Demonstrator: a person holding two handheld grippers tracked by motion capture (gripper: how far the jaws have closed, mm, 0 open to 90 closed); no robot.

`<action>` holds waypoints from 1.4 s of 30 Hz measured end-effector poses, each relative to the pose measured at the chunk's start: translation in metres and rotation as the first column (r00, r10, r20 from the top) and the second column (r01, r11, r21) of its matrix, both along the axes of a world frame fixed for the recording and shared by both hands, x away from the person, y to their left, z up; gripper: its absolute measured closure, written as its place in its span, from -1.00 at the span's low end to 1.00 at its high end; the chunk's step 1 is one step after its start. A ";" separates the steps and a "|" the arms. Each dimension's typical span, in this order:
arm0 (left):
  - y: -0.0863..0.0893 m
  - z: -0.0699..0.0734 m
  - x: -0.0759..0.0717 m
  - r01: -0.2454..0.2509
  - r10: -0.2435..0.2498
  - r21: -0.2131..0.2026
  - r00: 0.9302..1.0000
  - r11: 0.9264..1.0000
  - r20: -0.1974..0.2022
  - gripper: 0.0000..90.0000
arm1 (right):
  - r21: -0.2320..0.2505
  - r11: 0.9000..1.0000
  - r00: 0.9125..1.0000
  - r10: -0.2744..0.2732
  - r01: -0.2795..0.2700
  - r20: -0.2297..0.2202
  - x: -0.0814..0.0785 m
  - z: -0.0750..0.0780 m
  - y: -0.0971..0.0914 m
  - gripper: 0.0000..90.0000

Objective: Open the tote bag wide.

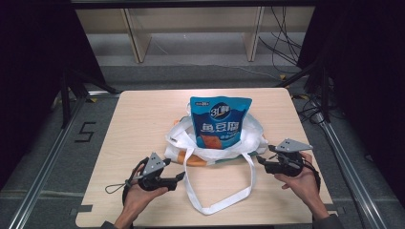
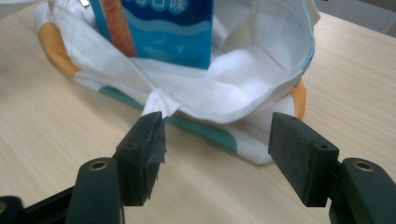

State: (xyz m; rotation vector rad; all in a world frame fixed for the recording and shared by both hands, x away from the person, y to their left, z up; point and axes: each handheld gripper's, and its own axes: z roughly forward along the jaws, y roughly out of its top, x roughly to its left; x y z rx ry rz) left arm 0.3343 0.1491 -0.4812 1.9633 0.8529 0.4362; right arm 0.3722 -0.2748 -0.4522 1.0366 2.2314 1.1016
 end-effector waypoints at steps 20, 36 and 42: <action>0.004 -0.017 -0.039 0.012 -0.012 -0.012 0.999 1.000 -0.051 -0.54 | -0.003 1.000 0.999 0.022 -0.022 -0.049 -0.052 -0.022 -0.002 -0.26; -0.001 -0.022 -0.051 0.043 -0.040 0.033 0.996 0.999 -0.083 -0.56 | -0.031 0.999 0.991 0.034 -0.038 -0.126 -0.083 -0.038 -0.007 -0.32; -0.002 -0.022 -0.050 0.043 -0.041 0.025 0.997 0.999 -0.073 -0.56 | -0.029 0.999 0.991 0.030 -0.034 -0.131 -0.083 -0.039 -0.009 -0.32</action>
